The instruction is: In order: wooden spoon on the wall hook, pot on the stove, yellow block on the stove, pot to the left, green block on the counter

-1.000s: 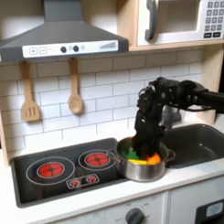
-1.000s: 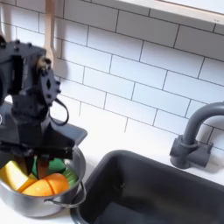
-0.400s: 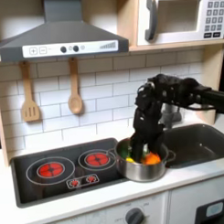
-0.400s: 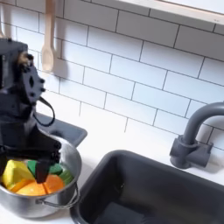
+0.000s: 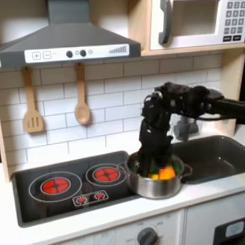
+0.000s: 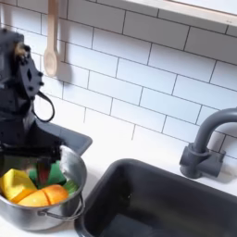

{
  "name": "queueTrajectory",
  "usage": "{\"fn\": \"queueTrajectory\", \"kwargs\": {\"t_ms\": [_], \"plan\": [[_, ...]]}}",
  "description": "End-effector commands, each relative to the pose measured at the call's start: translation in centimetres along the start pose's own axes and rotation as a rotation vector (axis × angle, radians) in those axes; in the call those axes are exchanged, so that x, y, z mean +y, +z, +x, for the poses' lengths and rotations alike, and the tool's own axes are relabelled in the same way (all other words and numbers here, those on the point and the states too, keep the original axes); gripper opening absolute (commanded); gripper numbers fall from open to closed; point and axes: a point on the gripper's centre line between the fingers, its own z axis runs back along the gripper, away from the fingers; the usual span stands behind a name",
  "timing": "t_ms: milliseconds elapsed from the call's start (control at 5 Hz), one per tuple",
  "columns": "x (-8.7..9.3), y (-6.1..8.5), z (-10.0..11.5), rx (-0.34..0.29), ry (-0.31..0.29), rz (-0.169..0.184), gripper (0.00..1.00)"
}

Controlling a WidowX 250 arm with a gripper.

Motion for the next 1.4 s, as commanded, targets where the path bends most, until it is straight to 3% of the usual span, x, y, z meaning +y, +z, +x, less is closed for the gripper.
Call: {"fn": "queueTrajectory", "kwargs": {"t_ms": [0, 200, 400, 600, 800, 1000, 1200], "plan": [[-0.3, -1.8, -0.3, 0.018, 0.028, 0.009, 1.00], [-0.1, -2.5, -0.2, 0.014, 0.100, 0.016, 1.00], [-0.9, -3.5, -0.3, -0.005, 0.120, 0.013, 1.00], [-0.5, -4.8, 0.1, -0.022, 0.206, -0.020, 0.95], [-1.0, -3.9, 0.9, -0.063, 0.182, -0.033, 0.00], [-1.2, -3.4, 1.5, -0.144, 0.177, -0.056, 0.00], [-0.1, -2.4, 2.3, -0.208, 0.232, -0.153, 0.00]]}}
